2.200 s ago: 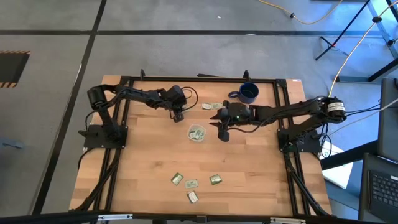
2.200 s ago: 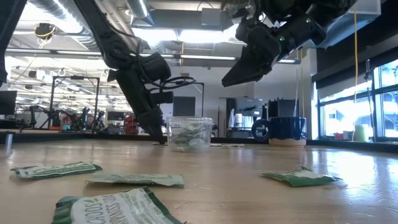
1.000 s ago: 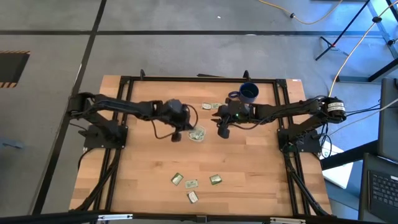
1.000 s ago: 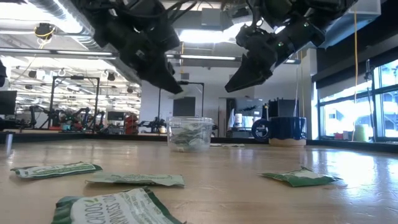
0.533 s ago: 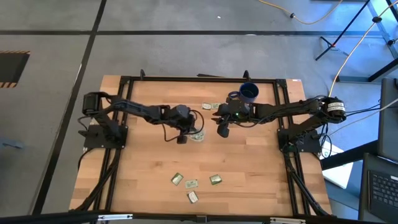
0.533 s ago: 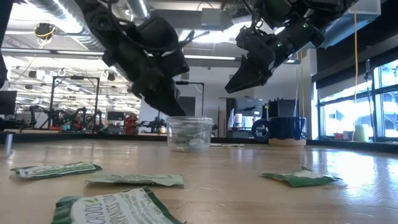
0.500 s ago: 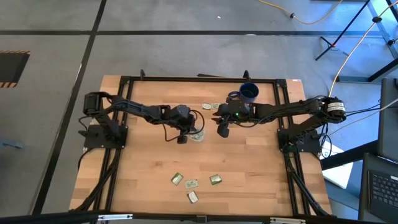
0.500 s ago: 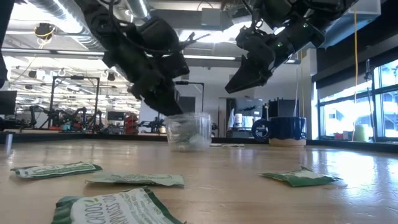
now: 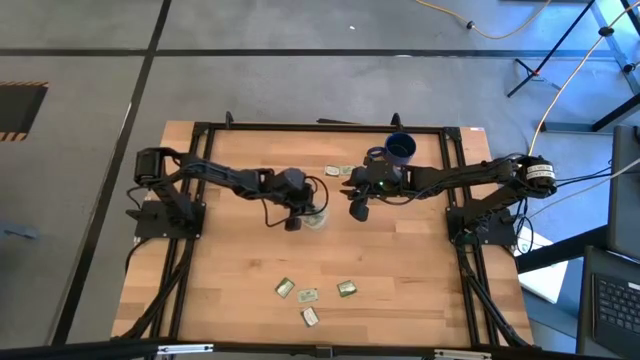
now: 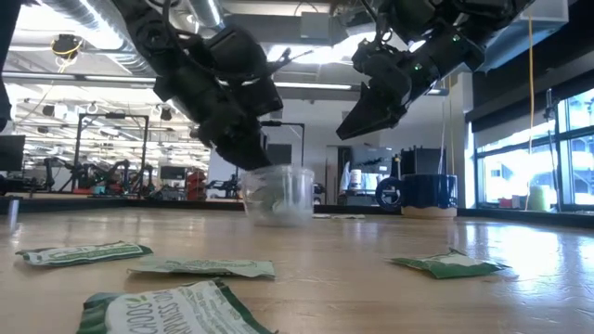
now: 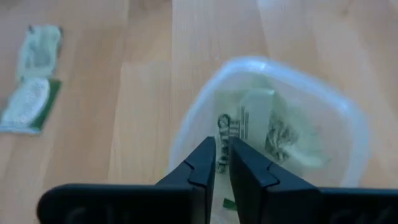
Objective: Pick and place Stevia / Truvia into bins
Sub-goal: Put the top left light green stevia packet into the container, then put the green stevia packet into the container
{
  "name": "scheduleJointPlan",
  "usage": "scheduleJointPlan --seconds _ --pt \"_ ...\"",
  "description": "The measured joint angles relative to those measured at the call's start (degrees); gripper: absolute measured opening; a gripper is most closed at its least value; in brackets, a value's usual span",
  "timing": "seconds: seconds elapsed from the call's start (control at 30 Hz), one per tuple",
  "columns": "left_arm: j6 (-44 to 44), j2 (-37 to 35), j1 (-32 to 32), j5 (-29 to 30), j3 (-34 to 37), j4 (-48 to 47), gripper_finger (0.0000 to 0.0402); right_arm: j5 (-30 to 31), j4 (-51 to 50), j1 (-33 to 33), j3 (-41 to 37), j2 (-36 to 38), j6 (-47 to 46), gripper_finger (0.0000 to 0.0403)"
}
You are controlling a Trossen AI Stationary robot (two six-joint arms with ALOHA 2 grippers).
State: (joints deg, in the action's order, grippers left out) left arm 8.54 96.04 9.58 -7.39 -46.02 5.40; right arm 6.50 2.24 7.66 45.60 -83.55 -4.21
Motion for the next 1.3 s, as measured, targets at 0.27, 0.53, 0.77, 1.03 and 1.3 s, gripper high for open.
scheduleJointPlan --seconds 0.27,0.53,0.77,1.03,1.3 --pt "-0.28 -3.17 -0.17 -1.10 -0.02 -0.15 0.0044 0.00 0.02 0.00 0.04 0.00 0.25 0.0112" --pt "-0.26 -10.75 0.69 1.09 0.00 -5.05 0.0045 -0.13 2.67 1.86 0.10 0.00 6.22 0.0112" --pt "-1.82 -19.26 3.44 1.99 0.58 -4.31 0.0045 -4.70 2.69 8.55 3.53 -2.32 7.72 0.0112" --pt "-4.93 -26.93 4.83 1.94 9.33 6.97 0.0045 -8.59 1.82 13.48 9.67 -14.82 8.91 0.0112" --pt "-5.73 -27.96 4.79 2.39 11.93 7.76 0.0045 -8.70 -3.40 15.68 16.67 -25.07 7.73 0.0089"
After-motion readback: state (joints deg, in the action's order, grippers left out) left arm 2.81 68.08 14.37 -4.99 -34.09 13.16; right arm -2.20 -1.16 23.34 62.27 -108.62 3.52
